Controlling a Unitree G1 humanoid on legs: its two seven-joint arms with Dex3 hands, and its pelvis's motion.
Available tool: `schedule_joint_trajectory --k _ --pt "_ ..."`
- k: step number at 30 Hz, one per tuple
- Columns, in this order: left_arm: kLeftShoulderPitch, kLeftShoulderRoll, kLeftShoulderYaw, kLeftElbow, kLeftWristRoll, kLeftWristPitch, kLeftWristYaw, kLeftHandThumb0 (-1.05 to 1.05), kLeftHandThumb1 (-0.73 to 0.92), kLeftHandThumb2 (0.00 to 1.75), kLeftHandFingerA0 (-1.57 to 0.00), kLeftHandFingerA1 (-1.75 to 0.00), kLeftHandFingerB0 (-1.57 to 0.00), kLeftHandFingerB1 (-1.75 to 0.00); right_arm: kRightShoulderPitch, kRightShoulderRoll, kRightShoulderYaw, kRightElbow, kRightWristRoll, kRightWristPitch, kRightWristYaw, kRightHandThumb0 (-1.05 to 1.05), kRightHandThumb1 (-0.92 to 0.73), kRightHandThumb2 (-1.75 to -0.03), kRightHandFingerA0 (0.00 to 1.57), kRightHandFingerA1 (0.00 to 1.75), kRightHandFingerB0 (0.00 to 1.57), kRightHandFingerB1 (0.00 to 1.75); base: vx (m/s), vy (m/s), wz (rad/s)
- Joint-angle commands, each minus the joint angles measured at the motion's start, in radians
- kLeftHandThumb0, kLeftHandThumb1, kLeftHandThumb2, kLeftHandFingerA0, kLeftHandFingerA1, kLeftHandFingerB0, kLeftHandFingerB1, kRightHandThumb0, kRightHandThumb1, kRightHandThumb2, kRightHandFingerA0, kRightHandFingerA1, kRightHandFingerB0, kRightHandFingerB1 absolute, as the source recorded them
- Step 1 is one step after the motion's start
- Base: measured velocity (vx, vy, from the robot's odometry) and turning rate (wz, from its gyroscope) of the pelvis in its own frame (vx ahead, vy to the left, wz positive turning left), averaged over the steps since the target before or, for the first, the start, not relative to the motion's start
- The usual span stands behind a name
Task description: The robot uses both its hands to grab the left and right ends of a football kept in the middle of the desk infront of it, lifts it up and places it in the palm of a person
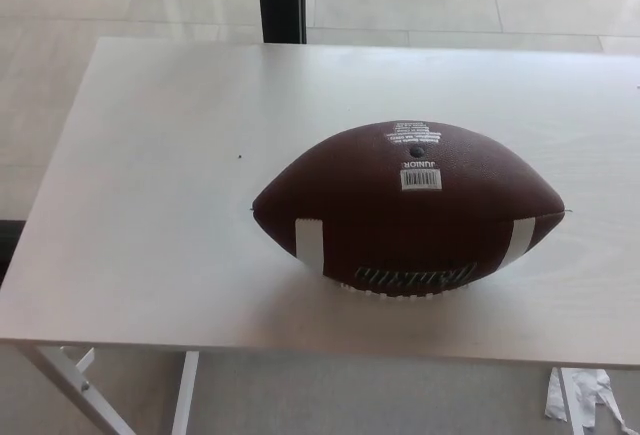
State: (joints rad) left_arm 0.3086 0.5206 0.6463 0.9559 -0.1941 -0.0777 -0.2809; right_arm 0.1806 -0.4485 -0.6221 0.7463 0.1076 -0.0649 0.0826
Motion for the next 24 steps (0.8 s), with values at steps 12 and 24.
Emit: schedule_joint_trajectory --k 12,24 --pt "-0.100 0.065 0.324 -0.062 -0.278 0.046 -0.047 -0.67 0.73 0.62 -0.39 -0.66 -0.27 -0.38 -0.133 -0.025 -0.331 -0.207 0.295 0.164 -0.103 -0.66 -0.67 -0.61 0.65 0.54 0.32 0.31 0.00 0.000 0.00" --pt "-0.395 0.133 0.181 -0.543 -0.297 0.294 0.041 -0.92 0.40 0.91 -0.88 -0.55 -0.70 -0.51 -0.282 0.009 -0.234 -0.480 0.310 0.302 -0.121 -0.69 -0.64 -0.60 0.74 0.56 0.37 0.32 0.00 0.000 0.00"
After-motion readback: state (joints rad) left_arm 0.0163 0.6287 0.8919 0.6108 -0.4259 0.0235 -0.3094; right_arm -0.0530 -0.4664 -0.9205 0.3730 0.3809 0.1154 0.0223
